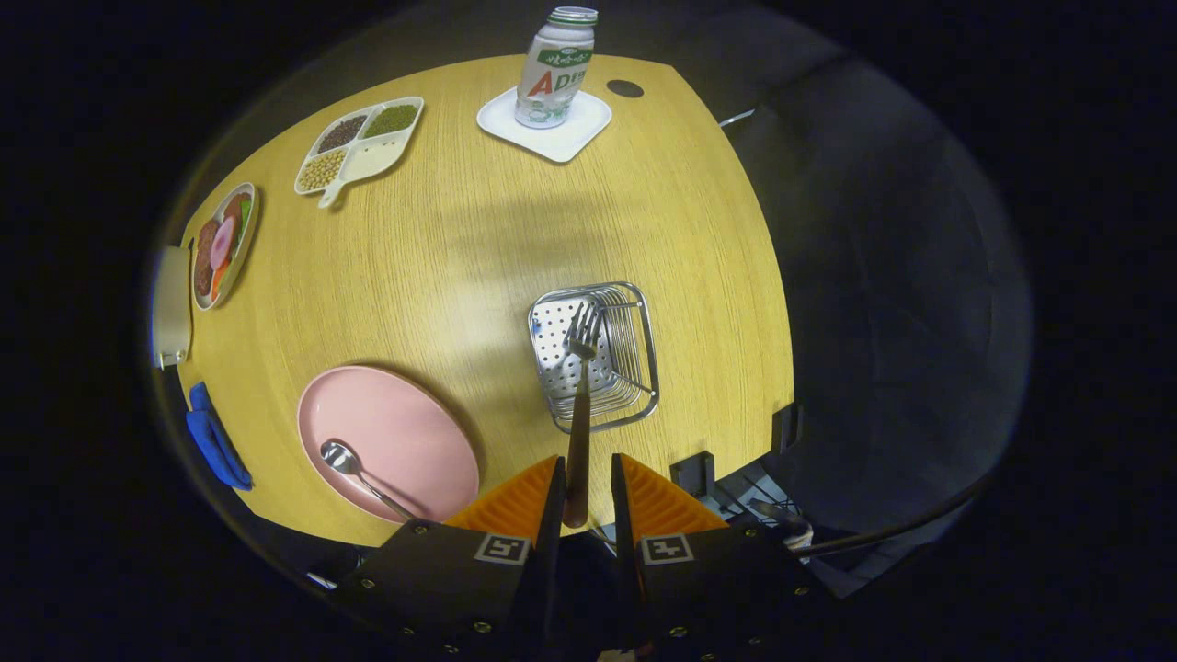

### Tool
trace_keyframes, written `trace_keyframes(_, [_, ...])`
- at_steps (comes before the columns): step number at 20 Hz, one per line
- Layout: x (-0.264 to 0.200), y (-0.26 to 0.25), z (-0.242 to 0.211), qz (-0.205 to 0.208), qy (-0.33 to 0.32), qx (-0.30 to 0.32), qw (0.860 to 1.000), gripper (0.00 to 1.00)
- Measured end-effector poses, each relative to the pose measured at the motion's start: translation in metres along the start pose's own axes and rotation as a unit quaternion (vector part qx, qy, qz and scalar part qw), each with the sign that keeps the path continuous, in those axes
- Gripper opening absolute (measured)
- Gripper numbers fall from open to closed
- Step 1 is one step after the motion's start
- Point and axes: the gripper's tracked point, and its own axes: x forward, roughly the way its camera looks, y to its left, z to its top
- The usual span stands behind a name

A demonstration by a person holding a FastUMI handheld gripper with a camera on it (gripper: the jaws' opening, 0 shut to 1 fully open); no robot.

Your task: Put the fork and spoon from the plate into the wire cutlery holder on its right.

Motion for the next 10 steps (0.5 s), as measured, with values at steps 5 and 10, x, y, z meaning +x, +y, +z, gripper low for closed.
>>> trace_keyframes(5, [-0.036,0.013,-0.006,-0.007,-0.061,0.01,0.998,0.29])
trace_keyframes(10, [-0.068,0.048,-0.009,0.009,-0.129,0.0,0.992,0.29])
